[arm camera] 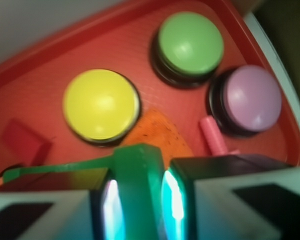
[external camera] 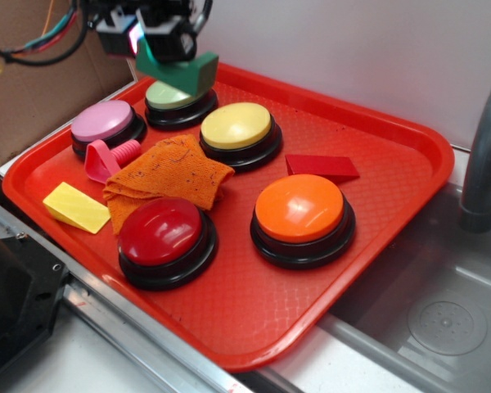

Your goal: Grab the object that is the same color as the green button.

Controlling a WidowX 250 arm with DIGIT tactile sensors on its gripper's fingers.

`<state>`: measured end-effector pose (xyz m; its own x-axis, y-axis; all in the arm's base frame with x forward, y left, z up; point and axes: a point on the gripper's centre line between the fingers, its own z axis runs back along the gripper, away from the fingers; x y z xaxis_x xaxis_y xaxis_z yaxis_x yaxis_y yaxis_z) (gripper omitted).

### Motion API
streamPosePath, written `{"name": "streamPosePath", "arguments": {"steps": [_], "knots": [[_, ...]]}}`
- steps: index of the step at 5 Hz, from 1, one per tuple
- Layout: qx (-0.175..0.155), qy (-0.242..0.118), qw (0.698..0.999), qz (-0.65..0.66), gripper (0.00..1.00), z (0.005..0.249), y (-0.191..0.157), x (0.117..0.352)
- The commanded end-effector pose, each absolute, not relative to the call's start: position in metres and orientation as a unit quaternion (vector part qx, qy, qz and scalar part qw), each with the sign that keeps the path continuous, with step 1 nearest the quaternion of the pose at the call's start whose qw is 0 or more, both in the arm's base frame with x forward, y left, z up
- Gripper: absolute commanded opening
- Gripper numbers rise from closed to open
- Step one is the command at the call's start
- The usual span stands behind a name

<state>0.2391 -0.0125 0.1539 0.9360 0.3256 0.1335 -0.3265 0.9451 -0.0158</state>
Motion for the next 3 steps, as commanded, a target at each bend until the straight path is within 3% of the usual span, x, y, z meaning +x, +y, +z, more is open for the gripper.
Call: {"name": "streamPosePath", "arguments": {"steps": [1, 2, 3], "knots": [[-0.023, -0.113, 0.985, 0.126, 0.0, 0.2358, -0.0158, 0.2406], [-0.042, -0.128, 0.983, 0.125, 0.0, 0.2415, -0.0135, 0.2355], [-0.026, -0.118, 0.98, 0.156, 0.0, 0.2317, -0.0115, 0.2384]]}}
